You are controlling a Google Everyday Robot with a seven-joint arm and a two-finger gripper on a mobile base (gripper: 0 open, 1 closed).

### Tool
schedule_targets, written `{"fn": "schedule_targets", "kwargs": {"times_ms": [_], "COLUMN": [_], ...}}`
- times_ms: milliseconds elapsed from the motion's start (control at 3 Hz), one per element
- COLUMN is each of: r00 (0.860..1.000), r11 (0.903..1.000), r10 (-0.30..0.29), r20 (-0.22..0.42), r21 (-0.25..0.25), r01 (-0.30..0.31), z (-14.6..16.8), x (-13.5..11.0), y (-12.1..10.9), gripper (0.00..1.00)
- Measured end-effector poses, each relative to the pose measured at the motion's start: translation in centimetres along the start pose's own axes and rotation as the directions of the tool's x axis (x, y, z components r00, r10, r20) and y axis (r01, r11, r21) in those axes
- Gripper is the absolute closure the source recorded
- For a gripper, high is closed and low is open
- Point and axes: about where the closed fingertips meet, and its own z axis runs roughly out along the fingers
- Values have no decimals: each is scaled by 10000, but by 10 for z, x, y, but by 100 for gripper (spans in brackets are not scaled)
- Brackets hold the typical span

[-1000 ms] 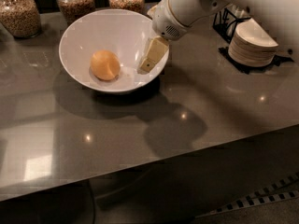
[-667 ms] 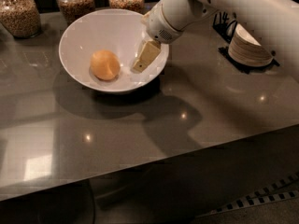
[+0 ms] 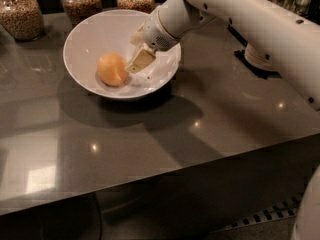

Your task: Pick orange from white bowl

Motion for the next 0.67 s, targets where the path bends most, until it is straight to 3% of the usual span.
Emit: {"fn": "schedule_targets", "kwargs": {"times_ms": [667], "r00": [9990], "r11": [9963], "r10": [-113], "r20": [431], "r21": [-842], "r01": [149], "z": [29], "x": [-18], "y": [12], "gripper": [24]}}
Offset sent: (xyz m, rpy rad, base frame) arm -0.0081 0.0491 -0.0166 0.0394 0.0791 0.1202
